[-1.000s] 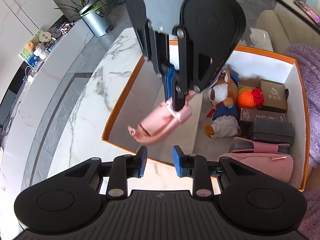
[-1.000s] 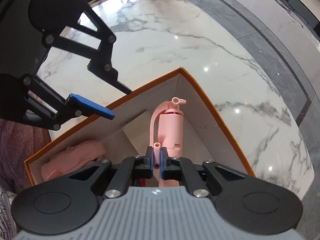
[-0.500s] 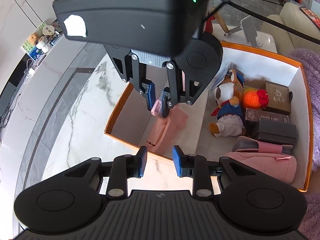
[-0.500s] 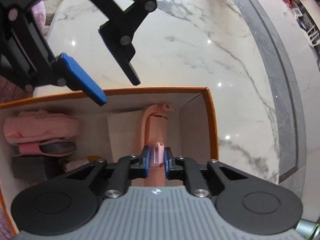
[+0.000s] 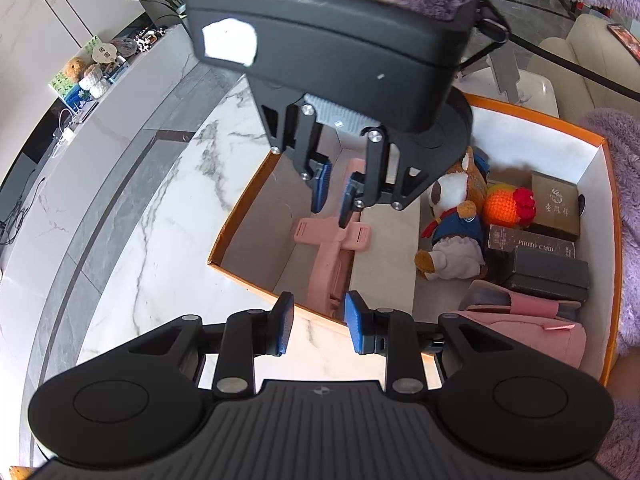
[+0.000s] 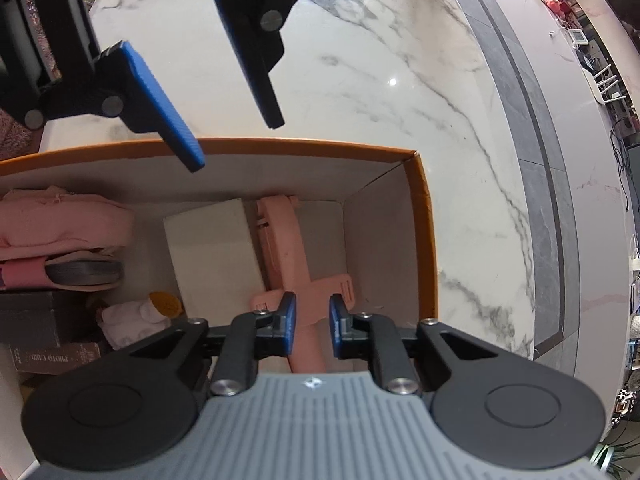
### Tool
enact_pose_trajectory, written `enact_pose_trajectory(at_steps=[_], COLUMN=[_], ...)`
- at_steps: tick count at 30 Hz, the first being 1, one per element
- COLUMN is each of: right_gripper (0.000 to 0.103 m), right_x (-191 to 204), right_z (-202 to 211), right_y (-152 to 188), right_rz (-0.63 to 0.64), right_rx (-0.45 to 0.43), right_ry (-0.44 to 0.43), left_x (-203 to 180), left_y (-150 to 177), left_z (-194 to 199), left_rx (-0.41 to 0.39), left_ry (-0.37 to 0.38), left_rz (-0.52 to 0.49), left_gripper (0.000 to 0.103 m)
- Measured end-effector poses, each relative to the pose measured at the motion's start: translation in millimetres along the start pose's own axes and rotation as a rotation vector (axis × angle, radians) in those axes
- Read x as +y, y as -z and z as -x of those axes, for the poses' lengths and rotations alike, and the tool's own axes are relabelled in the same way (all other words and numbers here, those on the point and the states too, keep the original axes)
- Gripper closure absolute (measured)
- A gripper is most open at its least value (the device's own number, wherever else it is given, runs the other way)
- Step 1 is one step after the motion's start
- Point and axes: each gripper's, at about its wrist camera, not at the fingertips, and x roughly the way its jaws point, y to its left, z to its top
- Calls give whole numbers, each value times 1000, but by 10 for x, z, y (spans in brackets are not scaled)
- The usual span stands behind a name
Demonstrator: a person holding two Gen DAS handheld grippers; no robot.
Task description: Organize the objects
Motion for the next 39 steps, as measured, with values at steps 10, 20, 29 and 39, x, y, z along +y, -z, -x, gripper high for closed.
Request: enact_pose_trajectory(at_steps=[10,20,29,39], right_gripper=[84,82,72,40], right_x=[141,650,1455,2316], right_z=[532,1216,1627,1854], right_y=[170,467,768,913], right_rz=[-223,-677,-1057,-1330], right_rx=[-50,-203,-377,-562], right_ry=[-25,60,215,395], left_x=[-222,-624,-1114,-1468], left_y=[-98,-26,170,422], left_z=[389,942,1376,1577], left_rx=[-51,-200,-347,-439], left_ry=[-58,-176,-332,-502], left_rz=[57,274,511,783], left_gripper=[63,54,33,12])
